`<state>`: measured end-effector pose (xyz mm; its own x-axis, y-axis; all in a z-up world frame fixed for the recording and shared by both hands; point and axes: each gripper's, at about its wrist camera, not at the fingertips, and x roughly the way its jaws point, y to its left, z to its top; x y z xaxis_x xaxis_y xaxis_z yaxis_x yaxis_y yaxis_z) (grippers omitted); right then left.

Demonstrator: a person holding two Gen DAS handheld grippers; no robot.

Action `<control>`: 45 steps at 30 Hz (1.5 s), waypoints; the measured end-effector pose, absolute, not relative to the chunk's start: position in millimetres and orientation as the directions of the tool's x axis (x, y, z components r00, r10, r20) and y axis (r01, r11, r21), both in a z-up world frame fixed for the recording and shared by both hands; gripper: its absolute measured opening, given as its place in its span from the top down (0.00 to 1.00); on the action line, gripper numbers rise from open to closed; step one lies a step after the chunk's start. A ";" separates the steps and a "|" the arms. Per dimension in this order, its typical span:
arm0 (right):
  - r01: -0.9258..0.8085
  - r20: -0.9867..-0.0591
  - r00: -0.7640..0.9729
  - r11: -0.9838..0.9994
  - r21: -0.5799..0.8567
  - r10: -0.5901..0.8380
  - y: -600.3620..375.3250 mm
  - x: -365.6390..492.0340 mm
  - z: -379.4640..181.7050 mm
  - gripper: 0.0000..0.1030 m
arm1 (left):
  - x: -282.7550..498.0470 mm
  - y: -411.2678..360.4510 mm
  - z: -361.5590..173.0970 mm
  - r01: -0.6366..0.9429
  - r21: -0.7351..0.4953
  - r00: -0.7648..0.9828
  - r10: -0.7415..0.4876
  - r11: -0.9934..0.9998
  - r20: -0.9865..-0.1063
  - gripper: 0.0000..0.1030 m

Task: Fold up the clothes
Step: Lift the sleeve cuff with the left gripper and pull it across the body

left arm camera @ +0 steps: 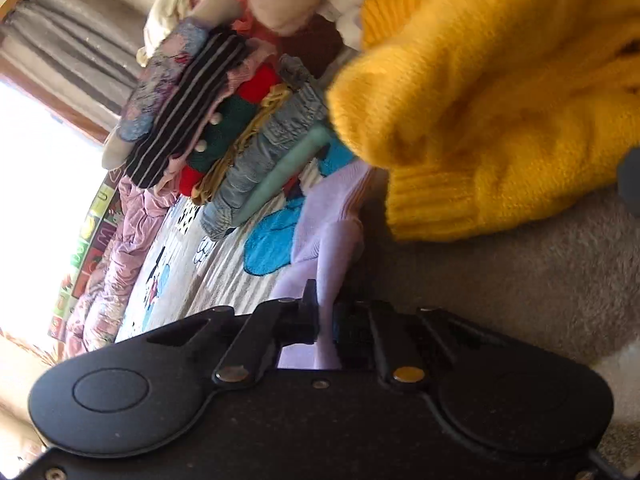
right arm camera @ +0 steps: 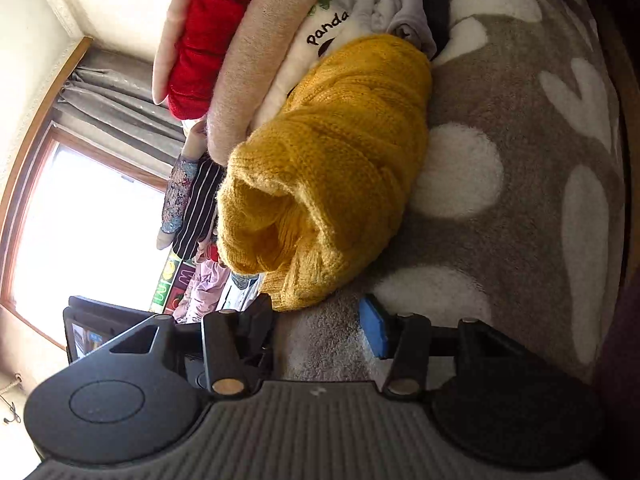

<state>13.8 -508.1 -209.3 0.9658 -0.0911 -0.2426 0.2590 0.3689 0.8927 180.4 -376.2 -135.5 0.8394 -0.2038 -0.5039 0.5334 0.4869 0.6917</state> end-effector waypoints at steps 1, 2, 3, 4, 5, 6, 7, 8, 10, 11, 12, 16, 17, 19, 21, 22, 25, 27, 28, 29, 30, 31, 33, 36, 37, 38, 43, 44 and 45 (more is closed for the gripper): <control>0.259 -0.242 0.966 0.377 0.889 -0.092 -508.4 10.1 -208.4 0.48 | 183.1 -369.0 -122.6 0.531 0.661 0.839 -0.217 0.530 -0.500 0.95; 0.256 -0.241 0.967 0.392 0.884 -0.088 -507.1 9.0 -206.8 0.48 | 185.8 -361.2 -109.2 0.528 0.628 0.838 -0.230 0.572 -0.495 0.95; 0.248 -0.237 0.968 0.416 0.875 -0.078 -503.7 11.6 -204.3 0.46 | 188.2 -349.9 -92.4 0.526 0.586 0.836 -0.246 0.616 -0.491 0.95; 0.240 -0.235 0.970 0.441 0.865 -0.068 -500.3 14.1 -201.7 0.46 | 190.6 -338.6 -75.6 0.522 0.542 0.834 -0.261 0.658 -0.486 0.95; 0.223 -0.227 0.973 0.473 0.853 -0.050 -496.9 16.4 -198.0 0.46 | 192.7 -326.7 -59.2 0.518 0.497 0.832 -0.276 0.696 -0.481 0.95; 0.189 -0.211 0.977 0.517 0.835 -0.017 -491.7 17.8 -192.0 0.46 | 193.3 -311.5 -44.5 0.516 0.456 0.830 -0.291 0.725 -0.476 0.95; 0.146 -0.191 0.981 0.565 0.812 0.022 -483.5 19.8 -185.2 0.46 | 193.9 -296.2 -29.8 0.513 0.413 0.827 -0.306 0.753 -0.472 0.95; 0.095 -0.172 0.983 0.610 0.787 0.070 -474.0 22.9 -178.2 0.46 | 194.3 -281.2 -15.5 0.509 0.369 0.825 -0.319 0.777 -0.466 0.96; -0.017 -0.146 0.973 0.684 0.729 0.180 -450.4 31.2 -165.8 0.46 | 195.7 -255.9 5.7 0.502 0.300 0.822 -0.339 0.811 -0.457 0.96; -0.072 -0.140 0.963 0.717 0.693 0.231 -436.8 35.0 -159.8 0.46 | 195.3 -240.7 15.1 0.494 0.263 0.822 -0.347 0.829 -0.451 0.96; -0.121 -0.139 0.952 0.750 0.650 0.274 -420.3 38.5 -152.8 0.45 | 195.1 -225.8 24.0 0.486 0.228 0.823 -0.353 0.844 -0.444 0.96; -0.263 -0.157 0.912 0.833 0.486 0.379 -358.7 51.3 -131.0 0.37 | 197.5 -178.9 42.9 0.437 0.172 0.842 -0.334 0.883 -0.424 0.96; -0.289 -0.163 0.904 0.845 0.449 0.396 -345.5 54.2 -125.7 0.36 | 198.9 -168.9 45.4 0.426 0.159 0.845 -0.329 0.891 -0.421 0.96; -0.332 -0.178 0.889 0.861 0.386 0.423 -322.6 58.2 -115.9 0.33 | 201.8 -148.2 47.9 0.402 0.120 0.849 -0.321 0.908 -0.420 0.96; -0.363 -0.204 0.875 0.873 0.324 0.439 -299.1 55.0 -112.5 0.32 | 199.8 -131.6 48.2 0.388 0.091 0.852 -0.320 0.917 -0.414 0.96; -0.376 -0.219 0.868 0.878 0.296 0.446 -287.5 52.4 -112.5 0.32 | 198.0 -123.3 48.6 0.380 0.080 0.855 -0.317 0.922 -0.411 0.96; -0.383 -0.276 0.860 0.901 0.205 0.429 -254.6 45.5 -115.8 0.32 | 193.2 -99.2 49.5 0.357 0.046 0.861 -0.310 0.933 -0.403 0.96; -0.376 -0.315 0.860 0.916 0.142 0.402 -237.2 43.2 -118.8 0.32 | 191.7 -84.3 50.3 0.342 0.019 0.865 -0.307 0.940 -0.397 0.96; -0.378 -0.327 0.858 0.918 0.117 0.395 -230.6 39.7 -120.3 0.32 | 192.5 -76.5 50.4 0.333 0.005 0.867 -0.303 0.943 -0.395 0.96; -0.381 -0.339 0.857 0.920 0.092 0.389 -223.9 36.1 -121.7 0.32 | 193.3 -68.8 50.5 0.323 -0.008 0.869 -0.300 0.946 -0.393 0.96; -0.383 -0.351 0.855 0.921 0.067 0.382 -217.2 32.6 -123.1 0.32 | 194.3 -61.0 50.5 0.314 -0.022 0.871 -0.297 0.949 -0.392 0.96; -0.386 -0.362 0.854 0.921 0.042 0.374 -210.5 29.1 -124.6 0.33 | 195.5 -53.7 50.3 0.304 -0.036 0.872 -0.294 0.952 -0.391 0.96; -0.385 -0.370 0.857 0.923 0.003 0.359 -201.0 24.9 -126.0 0.34 | 196.7 -40.7 49.6 0.290 -0.057 0.877 -0.288 0.955 -0.385 0.96; -0.380 -0.376 0.861 0.925 -0.025 0.344 -195.3 25.3 -128.5 0.35 | 198.5 -22.1 47.2 0.268 -0.079 0.883 -0.277 0.960 -0.380 0.96; -0.380 -0.380 0.860 0.924 -0.033 0.340 -193.6 25.9 -129.3 0.35 | 199.2 -15.7 46.1 0.259 -0.086 0.884 -0.272 0.962 -0.381 0.96; -0.381 -0.384 0.860 0.924 -0.044 0.336 -192.0 26.1 -130.0 0.35 | 200.0 -9.1 44.9 0.250 -0.092 0.885 -0.266 0.964 -0.383 0.96; -0.395 -0.369 0.869 0.911 -0.114 0.330 -185.0 19.7 -131.5 0.39 | 205.4 23.9 35.6 0.203 -0.135 0.892 -0.239 0.970 -0.383 0.96; -0.399 -0.366 0.869 0.909 -0.124 0.331 -184.6 18.8 -131.7 0.39 | 206.5 30.6 32.9 0.194 -0.144 0.893 -0.236 0.970 -0.383 0.96; -0.400 -0.367 0.869 0.907 -0.130 0.331 -184.5 18.3 -132.2 0.40 | 207.3 37.2 29.8 0.185 -0.155 0.894 -0.232 0.970 -0.383 0.96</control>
